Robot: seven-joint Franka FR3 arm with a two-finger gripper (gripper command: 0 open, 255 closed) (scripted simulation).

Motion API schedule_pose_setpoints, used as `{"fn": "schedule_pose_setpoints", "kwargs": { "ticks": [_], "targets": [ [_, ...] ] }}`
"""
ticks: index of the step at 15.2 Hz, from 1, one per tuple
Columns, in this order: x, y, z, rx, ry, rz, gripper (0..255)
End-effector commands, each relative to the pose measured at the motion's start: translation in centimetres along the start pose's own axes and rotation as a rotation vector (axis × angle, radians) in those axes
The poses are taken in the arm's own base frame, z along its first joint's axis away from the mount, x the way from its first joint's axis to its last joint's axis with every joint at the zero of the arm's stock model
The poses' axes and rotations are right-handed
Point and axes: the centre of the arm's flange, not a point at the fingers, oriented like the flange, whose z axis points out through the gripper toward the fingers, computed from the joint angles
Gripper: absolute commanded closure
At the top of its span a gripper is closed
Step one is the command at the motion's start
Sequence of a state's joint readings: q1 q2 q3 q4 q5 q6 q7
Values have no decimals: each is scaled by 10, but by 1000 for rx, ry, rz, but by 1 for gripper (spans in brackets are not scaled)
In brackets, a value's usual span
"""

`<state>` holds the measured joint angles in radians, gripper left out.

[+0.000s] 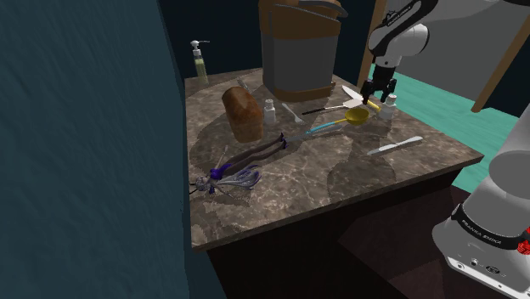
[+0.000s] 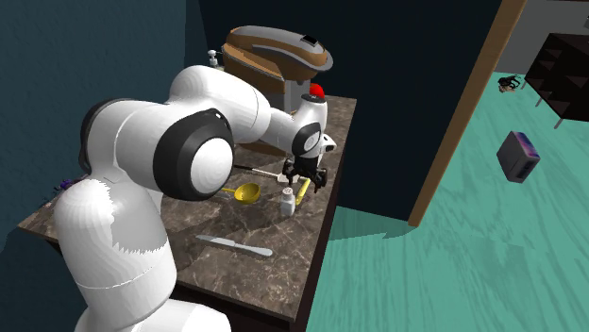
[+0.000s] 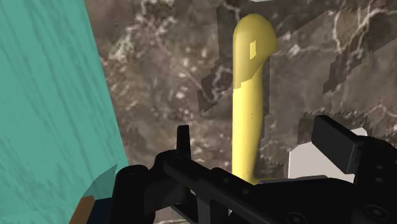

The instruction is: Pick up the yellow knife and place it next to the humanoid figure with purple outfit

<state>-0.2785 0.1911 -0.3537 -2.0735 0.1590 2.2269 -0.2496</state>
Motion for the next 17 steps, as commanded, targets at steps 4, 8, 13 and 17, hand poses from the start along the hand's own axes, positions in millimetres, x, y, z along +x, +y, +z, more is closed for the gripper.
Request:
{"fn": "schedule_pose_setpoints", "kwargs": {
  "ticks": [4,8,13,17],
  "targets": [
    [0,0,1,0,0,0,0],
    [0,0,1,0,0,0,255],
    [0,0,1,0,0,0,255],
    [0,-1,-10,0,0,0,255]
  ]
}}
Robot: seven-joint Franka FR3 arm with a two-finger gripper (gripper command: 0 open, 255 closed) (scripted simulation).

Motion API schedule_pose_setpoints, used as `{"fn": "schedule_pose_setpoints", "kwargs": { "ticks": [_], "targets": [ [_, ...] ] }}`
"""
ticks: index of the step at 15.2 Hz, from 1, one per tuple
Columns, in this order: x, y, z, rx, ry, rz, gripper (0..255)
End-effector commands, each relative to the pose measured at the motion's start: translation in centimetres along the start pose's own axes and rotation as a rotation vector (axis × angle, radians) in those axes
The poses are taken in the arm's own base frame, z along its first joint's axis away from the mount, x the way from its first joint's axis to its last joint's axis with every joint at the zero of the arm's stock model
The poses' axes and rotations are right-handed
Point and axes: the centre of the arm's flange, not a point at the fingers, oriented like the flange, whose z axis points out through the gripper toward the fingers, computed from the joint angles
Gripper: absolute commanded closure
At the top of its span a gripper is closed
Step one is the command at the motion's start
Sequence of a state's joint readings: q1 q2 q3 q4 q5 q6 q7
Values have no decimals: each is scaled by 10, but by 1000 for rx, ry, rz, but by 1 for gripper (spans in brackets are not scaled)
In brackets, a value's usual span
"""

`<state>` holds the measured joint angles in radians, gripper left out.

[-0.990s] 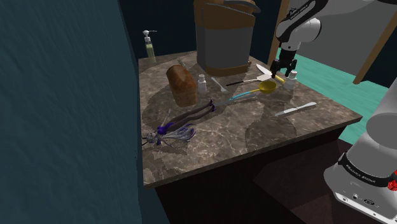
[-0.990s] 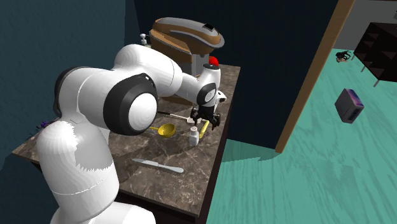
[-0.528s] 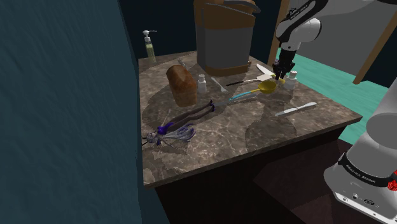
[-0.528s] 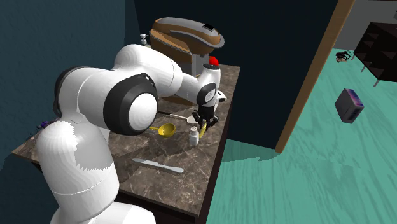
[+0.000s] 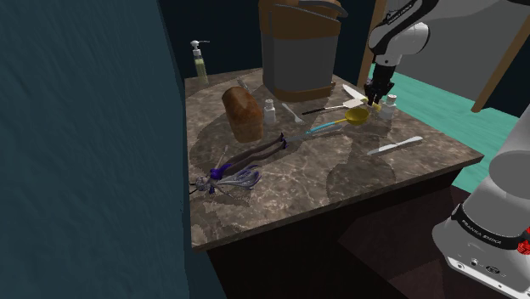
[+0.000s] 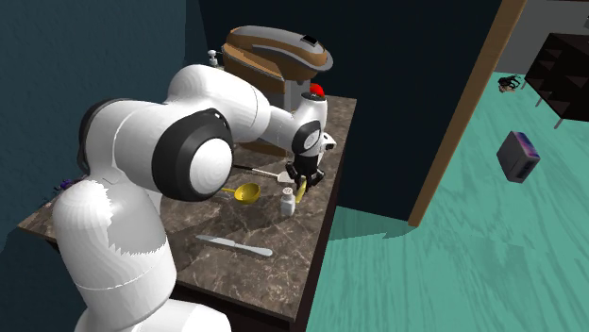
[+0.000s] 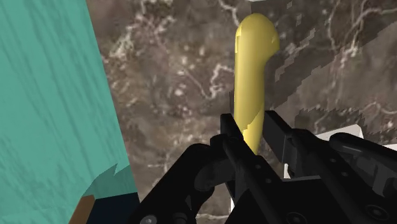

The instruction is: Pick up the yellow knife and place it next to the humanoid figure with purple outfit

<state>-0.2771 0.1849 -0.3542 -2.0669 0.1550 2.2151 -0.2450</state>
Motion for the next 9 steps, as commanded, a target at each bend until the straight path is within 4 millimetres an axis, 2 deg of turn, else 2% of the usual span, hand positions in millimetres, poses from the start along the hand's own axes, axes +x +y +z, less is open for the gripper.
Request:
{"fn": "schedule_pose_setpoints", "kwargs": {
  "ticks": [1,9],
  "targets": [
    [-1,0,-10,0,0,0,255],
    [-1,-3,-52,0,0,0,255]
  ]
}}
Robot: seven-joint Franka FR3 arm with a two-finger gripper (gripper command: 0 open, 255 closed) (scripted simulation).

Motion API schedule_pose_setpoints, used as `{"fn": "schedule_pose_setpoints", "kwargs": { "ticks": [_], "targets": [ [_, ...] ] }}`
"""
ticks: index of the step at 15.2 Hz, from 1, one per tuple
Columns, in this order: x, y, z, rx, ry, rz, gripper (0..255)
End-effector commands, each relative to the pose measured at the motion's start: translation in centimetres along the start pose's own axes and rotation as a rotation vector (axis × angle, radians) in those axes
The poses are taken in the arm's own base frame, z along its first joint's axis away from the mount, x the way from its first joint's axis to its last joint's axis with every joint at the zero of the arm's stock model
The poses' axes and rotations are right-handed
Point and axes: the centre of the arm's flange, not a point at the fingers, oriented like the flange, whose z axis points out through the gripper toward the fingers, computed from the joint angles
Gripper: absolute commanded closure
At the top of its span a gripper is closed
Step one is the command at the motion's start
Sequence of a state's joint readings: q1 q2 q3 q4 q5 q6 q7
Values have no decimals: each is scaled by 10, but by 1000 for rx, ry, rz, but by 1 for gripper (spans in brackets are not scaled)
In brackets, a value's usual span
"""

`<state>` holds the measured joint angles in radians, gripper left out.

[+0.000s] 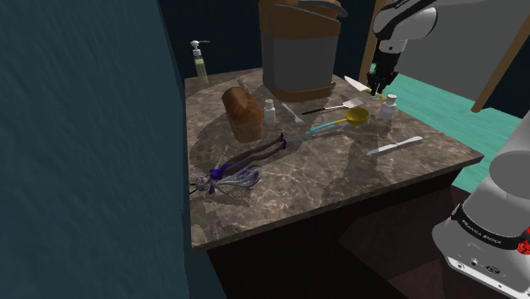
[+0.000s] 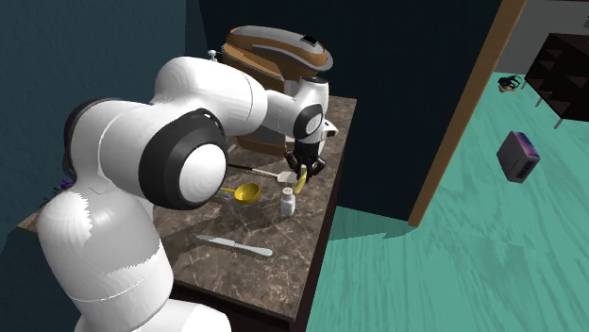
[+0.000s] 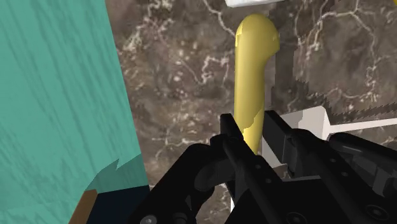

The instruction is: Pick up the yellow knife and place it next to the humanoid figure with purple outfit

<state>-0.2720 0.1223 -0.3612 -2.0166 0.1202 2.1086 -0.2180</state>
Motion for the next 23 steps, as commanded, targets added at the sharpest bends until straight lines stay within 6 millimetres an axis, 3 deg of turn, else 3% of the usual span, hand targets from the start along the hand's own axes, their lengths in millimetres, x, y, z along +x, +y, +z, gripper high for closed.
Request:
{"fn": "schedule_pose_setpoints", "kwargs": {
  "ticks": [1,23],
  "targets": [
    [0,0,-10,0,0,0,255],
    [-1,-8,-126,0,0,0,255]
  ]
}}
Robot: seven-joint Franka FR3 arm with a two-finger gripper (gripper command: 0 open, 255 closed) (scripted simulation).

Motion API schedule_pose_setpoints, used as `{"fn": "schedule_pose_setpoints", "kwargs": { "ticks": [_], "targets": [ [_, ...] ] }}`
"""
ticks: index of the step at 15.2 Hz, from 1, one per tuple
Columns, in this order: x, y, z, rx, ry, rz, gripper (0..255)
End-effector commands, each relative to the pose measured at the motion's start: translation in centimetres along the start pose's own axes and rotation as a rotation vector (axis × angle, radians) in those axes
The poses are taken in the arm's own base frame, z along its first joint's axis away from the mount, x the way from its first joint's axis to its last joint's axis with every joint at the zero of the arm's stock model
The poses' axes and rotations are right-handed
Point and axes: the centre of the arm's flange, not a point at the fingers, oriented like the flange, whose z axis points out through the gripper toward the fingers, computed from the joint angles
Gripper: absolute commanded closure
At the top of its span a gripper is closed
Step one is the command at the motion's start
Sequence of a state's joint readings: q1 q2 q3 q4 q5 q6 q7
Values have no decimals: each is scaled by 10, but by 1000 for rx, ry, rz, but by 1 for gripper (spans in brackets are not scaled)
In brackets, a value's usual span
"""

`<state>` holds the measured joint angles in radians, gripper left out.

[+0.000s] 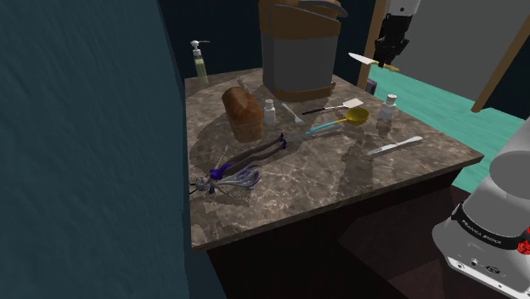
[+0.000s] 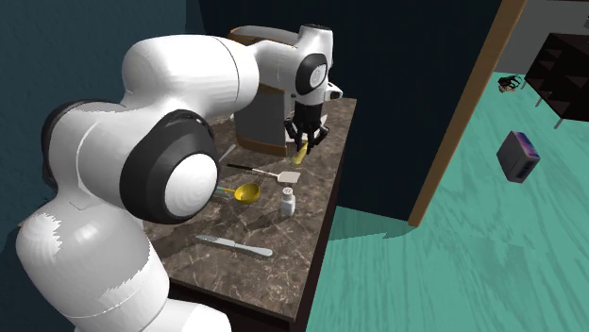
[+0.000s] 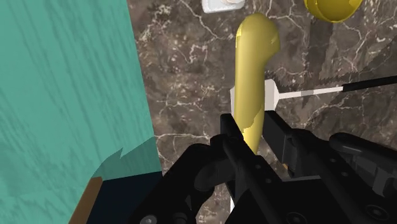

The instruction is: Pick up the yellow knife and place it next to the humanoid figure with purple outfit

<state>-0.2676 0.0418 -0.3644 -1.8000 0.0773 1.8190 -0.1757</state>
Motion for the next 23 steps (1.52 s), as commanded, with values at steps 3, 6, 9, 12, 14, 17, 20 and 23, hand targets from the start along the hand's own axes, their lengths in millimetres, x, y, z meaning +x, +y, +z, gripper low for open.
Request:
{"fn": "schedule_pose_setpoints", "kwargs": {
  "ticks": [3,6,9,12,14,17,20,23],
  "targets": [
    [0,-1,-22,0,-1,0,255],
    [0,-2,-37,0,-1,0,255],
    [0,-3,-53,0,-1,0,255],
    [-8,-14,-60,0,-1,0,255],
    [-23,-36,-58,0,-1,0,255],
    [-46,-68,-56,0,-1,0,255],
    [-69,-101,-54,0,-1,0,255],
    [-91,-133,-52,0,-1,0,255]
  ]
}}
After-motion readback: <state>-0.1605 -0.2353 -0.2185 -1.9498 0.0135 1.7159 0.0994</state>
